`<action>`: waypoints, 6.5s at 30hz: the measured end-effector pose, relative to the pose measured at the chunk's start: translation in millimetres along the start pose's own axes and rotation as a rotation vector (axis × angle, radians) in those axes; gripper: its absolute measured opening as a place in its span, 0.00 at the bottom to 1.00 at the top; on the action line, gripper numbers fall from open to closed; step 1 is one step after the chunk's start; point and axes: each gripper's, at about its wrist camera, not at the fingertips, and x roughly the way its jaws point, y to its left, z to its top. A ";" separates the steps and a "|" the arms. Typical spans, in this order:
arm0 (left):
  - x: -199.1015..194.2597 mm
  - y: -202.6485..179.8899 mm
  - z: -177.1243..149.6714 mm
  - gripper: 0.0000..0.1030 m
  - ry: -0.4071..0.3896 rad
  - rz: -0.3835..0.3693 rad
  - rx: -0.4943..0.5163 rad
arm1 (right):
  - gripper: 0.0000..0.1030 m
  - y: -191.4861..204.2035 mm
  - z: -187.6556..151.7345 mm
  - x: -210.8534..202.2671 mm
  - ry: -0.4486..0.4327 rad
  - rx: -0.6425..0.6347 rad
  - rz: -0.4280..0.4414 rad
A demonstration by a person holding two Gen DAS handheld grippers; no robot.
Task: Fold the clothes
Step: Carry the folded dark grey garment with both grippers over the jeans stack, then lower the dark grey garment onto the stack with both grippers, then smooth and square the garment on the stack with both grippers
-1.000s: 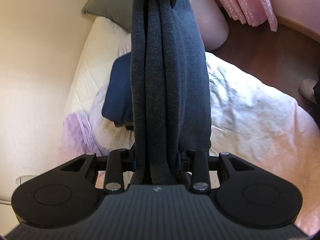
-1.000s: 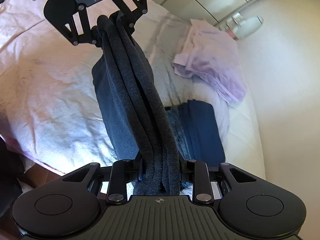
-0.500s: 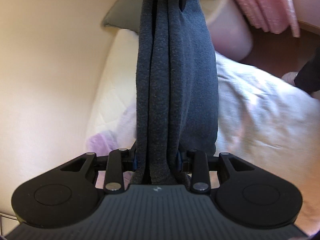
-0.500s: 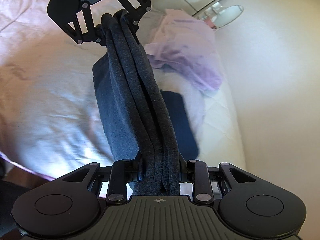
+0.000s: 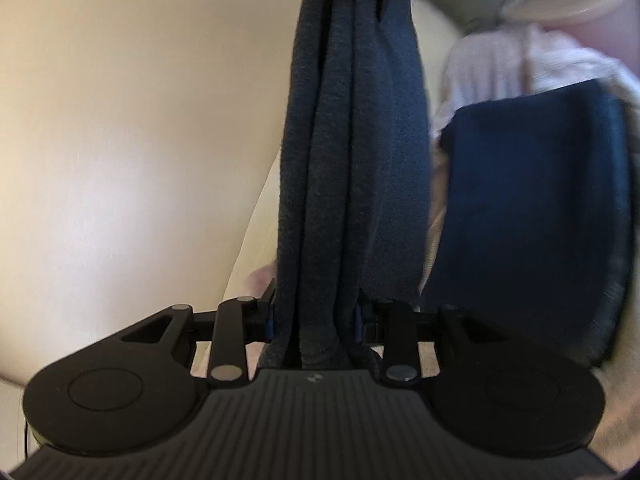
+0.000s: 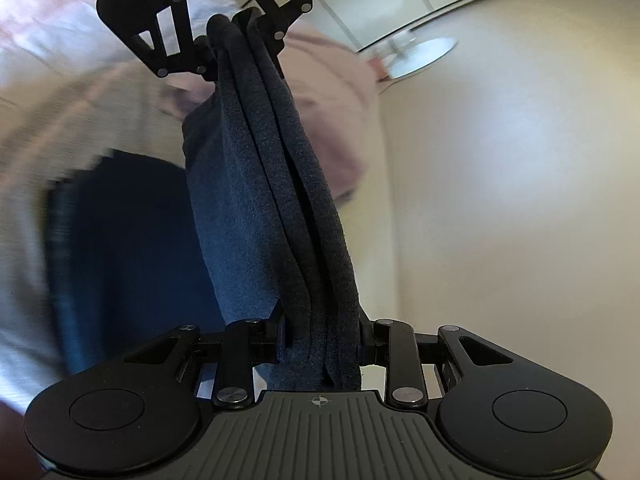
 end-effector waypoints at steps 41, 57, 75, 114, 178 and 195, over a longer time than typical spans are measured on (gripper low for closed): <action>-2.6 -171.1 -55.4 0.39 -0.030 -0.054 0.079 | 0.25 154.5 -96.3 53.5 0.143 -0.021 0.169; -6.1 -25.1 -41.3 0.40 0.043 -0.211 -0.550 | 0.51 27.4 -119.9 10.2 0.063 0.480 0.361; 152.5 12.5 -90.2 0.01 0.229 -0.530 -0.806 | 0.45 -70.2 -120.7 157.9 0.244 0.988 0.358; 117.8 -16.9 -148.3 0.32 0.292 -0.675 -1.434 | 0.48 -23.4 -7.2 368.9 0.363 0.896 0.887; 105.8 7.3 -100.8 0.25 0.241 -0.757 -0.934 | 0.54 -28.5 -130.6 141.8 0.378 1.173 0.636; 71.6 -23.8 -106.6 0.31 0.218 -0.693 -0.923 | 0.62 25.4 -132.0 108.0 0.473 1.215 0.533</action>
